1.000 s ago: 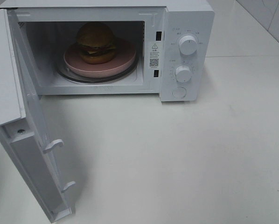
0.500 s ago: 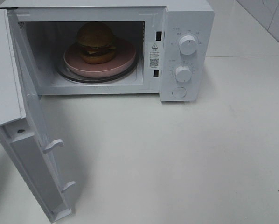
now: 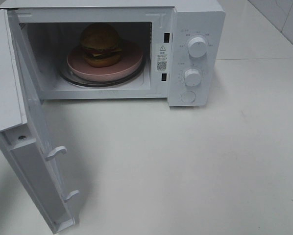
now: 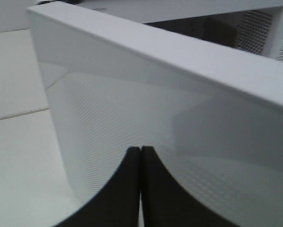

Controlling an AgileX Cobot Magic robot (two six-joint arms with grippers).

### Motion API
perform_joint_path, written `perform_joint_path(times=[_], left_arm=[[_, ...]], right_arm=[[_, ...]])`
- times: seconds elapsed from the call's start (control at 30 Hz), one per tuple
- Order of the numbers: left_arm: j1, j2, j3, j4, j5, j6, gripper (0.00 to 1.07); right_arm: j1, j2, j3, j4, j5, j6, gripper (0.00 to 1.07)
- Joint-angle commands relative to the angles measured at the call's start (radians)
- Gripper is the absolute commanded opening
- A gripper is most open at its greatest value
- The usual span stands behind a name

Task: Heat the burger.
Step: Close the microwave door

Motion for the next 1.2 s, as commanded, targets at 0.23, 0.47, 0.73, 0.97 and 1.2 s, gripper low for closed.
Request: perform_joint_path(times=[0.23, 0.47, 0.73, 0.97, 1.2], left_arm=[[-0.005, 0.148, 0.000, 0.124, -0.238, -0.049, 0.00], [-0.005, 0.224, -0.018, 0.128, -0.315, -0.049, 0.00], [-0.005, 0.270, -0.073, 0.125, -0.309, -0.073, 0.00], [-0.071, 0.281, -0.117, 0.089, -0.274, -0.096, 0.00], [-0.183, 0.320, -0.172, -0.061, -0.233, -0.057, 0.00]], right_arm=[[-0.005, -0.025, 0.000, -0.002, -0.006, 0.010, 0.67], [-0.005, -0.025, 0.000, -0.002, -0.006, 0.010, 0.67], [-0.005, -0.025, 0.000, -0.002, -0.006, 0.010, 0.67], [-0.005, -0.025, 0.000, -0.002, -0.006, 0.010, 0.67], [-0.005, -0.025, 0.000, -0.002, -0.006, 0.010, 0.67]])
